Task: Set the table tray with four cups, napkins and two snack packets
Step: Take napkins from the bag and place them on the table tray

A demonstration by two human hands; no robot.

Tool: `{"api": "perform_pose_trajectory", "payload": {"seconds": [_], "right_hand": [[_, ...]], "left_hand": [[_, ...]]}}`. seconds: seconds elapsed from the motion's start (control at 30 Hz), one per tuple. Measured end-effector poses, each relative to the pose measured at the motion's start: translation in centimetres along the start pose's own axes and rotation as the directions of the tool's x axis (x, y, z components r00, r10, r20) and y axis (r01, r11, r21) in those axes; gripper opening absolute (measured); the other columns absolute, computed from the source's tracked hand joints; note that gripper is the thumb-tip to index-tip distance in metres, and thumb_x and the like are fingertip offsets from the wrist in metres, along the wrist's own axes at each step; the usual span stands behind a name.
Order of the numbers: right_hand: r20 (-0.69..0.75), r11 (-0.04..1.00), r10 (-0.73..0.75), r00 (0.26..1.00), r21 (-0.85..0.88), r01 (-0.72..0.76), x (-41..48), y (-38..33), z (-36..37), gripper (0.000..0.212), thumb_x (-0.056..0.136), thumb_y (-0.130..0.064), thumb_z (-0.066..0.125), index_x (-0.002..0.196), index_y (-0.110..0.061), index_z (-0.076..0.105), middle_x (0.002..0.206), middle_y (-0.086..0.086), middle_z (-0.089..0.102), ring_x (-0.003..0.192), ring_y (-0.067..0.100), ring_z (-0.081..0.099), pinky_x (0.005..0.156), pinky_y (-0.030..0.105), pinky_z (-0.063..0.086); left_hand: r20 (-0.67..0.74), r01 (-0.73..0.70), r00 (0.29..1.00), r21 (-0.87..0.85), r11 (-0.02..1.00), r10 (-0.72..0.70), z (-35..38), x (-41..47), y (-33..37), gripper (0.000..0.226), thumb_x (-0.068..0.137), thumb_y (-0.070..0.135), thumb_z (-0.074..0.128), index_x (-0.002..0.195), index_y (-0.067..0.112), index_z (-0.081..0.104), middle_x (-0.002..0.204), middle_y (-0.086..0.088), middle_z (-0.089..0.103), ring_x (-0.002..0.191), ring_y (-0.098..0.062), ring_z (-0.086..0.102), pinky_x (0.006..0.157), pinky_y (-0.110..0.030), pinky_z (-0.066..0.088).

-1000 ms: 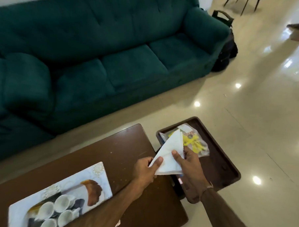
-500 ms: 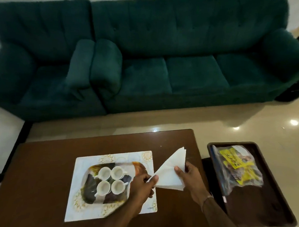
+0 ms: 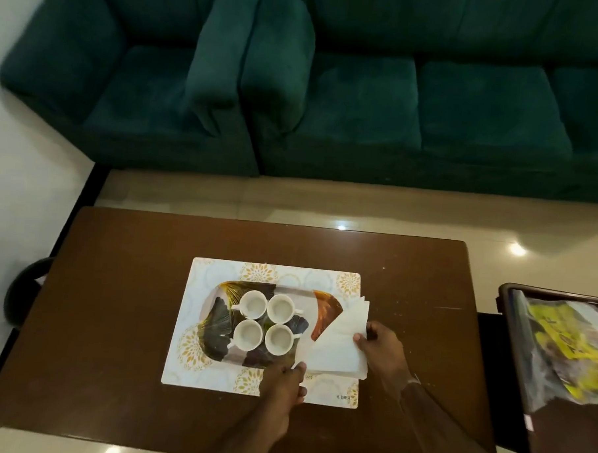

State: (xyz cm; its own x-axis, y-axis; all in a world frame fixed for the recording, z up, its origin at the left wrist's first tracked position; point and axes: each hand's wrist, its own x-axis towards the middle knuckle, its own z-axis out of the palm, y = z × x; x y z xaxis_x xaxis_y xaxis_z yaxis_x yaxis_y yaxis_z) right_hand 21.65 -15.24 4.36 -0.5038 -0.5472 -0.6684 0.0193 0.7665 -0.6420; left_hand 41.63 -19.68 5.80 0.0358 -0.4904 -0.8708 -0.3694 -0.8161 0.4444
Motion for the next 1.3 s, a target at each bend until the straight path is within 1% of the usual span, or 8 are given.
{"api": "perform_pose_trajectory", "payload": {"seconds": [0.2,0.33,0.47,0.63,0.77,0.93,1.1,1.3], "right_hand": [[-0.004,0.99,0.008,1.0,-0.138,-0.009,1.9,1.5,3.9,0.013,0.092,-0.016,0.069,0.104,-0.012,0.064,0.101,0.002,0.068,0.095,0.021,0.065,0.084,0.038,0.06],[-0.024,0.984,0.0,1.0,-0.179,-0.004,2.7,2.1,5.4,0.017,0.093,-0.016,0.068,0.109,-0.012,0.063,0.1,0.0,0.065,0.093,0.019,0.061,0.075,0.023,0.047],[-0.072,0.979,0.009,0.997,-0.202,-0.023,3.0,2.4,6.3,0.013,0.091,-0.014,0.069,0.102,-0.012,0.063,0.094,0.002,0.066,0.088,0.021,0.062,0.075,0.026,0.046],[-0.125,0.976,0.002,0.992,-0.214,-0.028,3.5,2.7,6.7,0.019,0.085,-0.013,0.075,0.095,-0.017,0.059,0.081,-0.004,0.062,0.073,0.008,0.058,0.057,0.019,0.039],[-0.124,0.974,0.022,0.992,-0.223,-0.05,3.8,3.0,7.0,0.027,0.084,-0.017,0.075,0.102,-0.018,0.054,0.093,0.001,0.063,0.084,0.02,0.062,0.067,0.028,0.05],[-0.118,0.959,-0.007,0.993,-0.282,-0.027,3.5,3.0,7.2,0.043,0.084,-0.024,0.076,0.113,-0.021,0.045,0.117,0.004,0.057,0.099,0.021,0.06,0.084,0.036,0.058],[-0.106,0.915,-0.12,0.987,-0.398,0.068,2.7,2.5,7.2,0.061,0.081,-0.036,0.076,0.13,-0.019,0.042,0.134,0.007,0.047,0.12,0.028,0.052,0.095,0.041,0.053],[-0.064,0.847,-0.21,0.976,-0.51,0.149,1.4,-0.8,5.8,0.076,0.084,-0.053,0.066,0.146,-0.023,0.035,0.157,0.005,0.033,0.137,0.031,0.041,0.109,0.055,0.043]], "left_hand": [[-0.111,0.091,0.99,-0.015,0.996,-0.092,-1.0,4.2,-2.2,0.015,0.091,0.022,0.071,0.093,0.008,0.067,0.087,-0.01,0.071,0.061,-0.018,0.062,0.055,-0.028,0.052],[-0.15,0.077,0.986,0.02,0.997,-0.073,-1.2,5.6,-3.5,0.019,0.089,0.028,0.073,0.088,0.009,0.07,0.081,-0.01,0.074,0.064,-0.02,0.064,0.065,-0.035,0.057],[-0.203,0.042,0.979,0.07,0.997,-0.027,-1.1,6.4,-4.0,0.018,0.086,0.034,0.075,0.078,0.019,0.067,0.074,-0.006,0.074,0.064,-0.02,0.066,0.071,-0.043,0.06],[-0.266,0.001,0.963,0.19,0.982,0.05,-1.2,7.2,-3.9,0.025,0.082,0.04,0.077,0.067,0.024,0.066,0.066,-0.003,0.073,0.065,-0.021,0.07,0.071,-0.042,0.061],[-0.265,-0.015,0.956,0.379,0.925,0.125,-1.6,7.8,-4.0,0.036,0.081,0.05,0.073,0.071,0.016,0.072,0.075,-0.003,0.075,0.079,-0.026,0.071,0.077,-0.04,0.057],[-0.254,-0.036,0.939,0.602,0.798,0.234,-1.6,7.1,-3.3,0.044,0.083,0.061,0.063,0.082,0.018,0.075,0.088,-0.002,0.076,0.091,-0.027,0.069,0.07,-0.032,0.048],[-0.064,-0.312,0.862,0.715,0.625,0.503,-1.2,5.4,-2.6,0.044,0.086,0.057,0.06,0.059,0.023,0.054,0.058,0.008,0.062,0.065,-0.02,0.066,0.061,-0.033,0.053],[0.026,-0.511,0.73,0.684,0.52,0.682,-0.2,4.2,2.5,0.027,0.088,0.053,0.06,0.081,0.028,0.062,0.075,0.009,0.071,0.073,-0.015,0.066,0.061,-0.026,0.046]]}}
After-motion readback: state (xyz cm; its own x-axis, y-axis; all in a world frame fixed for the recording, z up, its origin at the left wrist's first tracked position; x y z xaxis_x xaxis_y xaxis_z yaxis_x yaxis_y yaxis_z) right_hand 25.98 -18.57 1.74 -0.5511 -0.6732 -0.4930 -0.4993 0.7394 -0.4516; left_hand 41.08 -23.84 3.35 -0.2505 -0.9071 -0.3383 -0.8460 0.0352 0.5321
